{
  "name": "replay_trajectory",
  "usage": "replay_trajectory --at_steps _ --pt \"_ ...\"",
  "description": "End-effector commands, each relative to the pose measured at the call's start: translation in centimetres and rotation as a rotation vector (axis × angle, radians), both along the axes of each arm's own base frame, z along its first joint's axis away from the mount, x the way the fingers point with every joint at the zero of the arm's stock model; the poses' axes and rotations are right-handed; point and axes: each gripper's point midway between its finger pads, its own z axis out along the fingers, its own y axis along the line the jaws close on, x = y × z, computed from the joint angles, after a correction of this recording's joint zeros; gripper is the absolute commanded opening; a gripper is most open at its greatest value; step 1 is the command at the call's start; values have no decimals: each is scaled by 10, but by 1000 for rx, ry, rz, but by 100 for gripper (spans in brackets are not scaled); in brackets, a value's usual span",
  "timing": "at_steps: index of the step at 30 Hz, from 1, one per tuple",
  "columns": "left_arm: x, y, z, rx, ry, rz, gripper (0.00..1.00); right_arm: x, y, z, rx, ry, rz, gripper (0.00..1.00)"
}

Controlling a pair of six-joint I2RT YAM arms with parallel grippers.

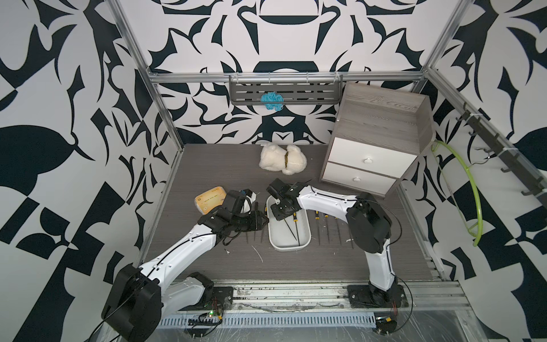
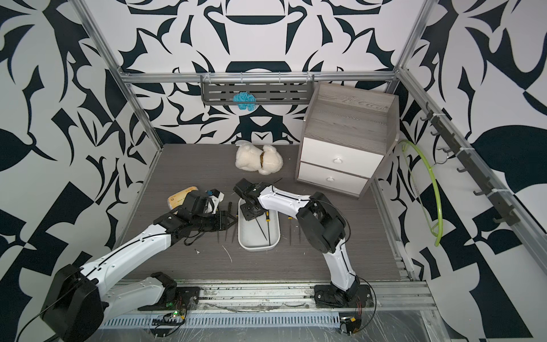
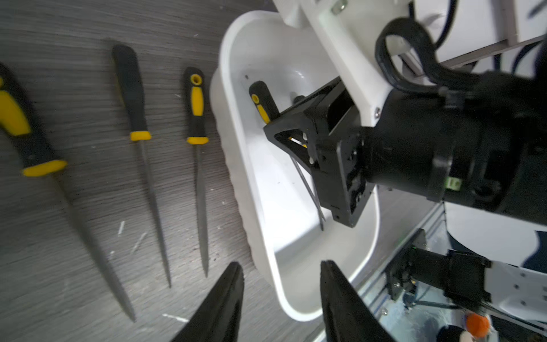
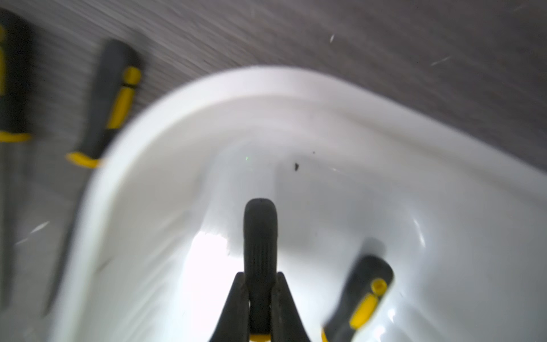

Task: Take the file tool out of the storage box
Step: Pick up the file tool from the storage box.

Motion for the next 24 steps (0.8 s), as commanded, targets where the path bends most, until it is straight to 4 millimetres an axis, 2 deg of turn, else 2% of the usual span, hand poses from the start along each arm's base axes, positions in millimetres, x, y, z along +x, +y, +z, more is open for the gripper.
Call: replay_trajectory --at_steps 1,4,7,9,12,15,19,24 --pt "-5 -17 38 -172 -102 -76 51 14 17 71 187 -136 2 4" --pt "-6 -19 47 -232 -142 -75 60 12 24 104 302 -174 37 4" --pt "-10 -26 58 -318 -174 -107 63 13 23 139 388 -235 40 4" --pt "-10 -29 62 -355 -186 -111 66 7 23 164 479 -266 53 4" --pt "-14 -35 69 -432 -191 -140 75 -2 21 190 631 -284 44 3" --pt "-16 -44 65 -443 -170 -154 78 -10 17 205 736 -302 25 1" --pt "-23 -61 62 -434 -170 -208 77 -13 20 204 759 -278 23 1" --pt "-29 -74 57 -411 -150 -247 69 -13 24 199 793 -274 24 1"
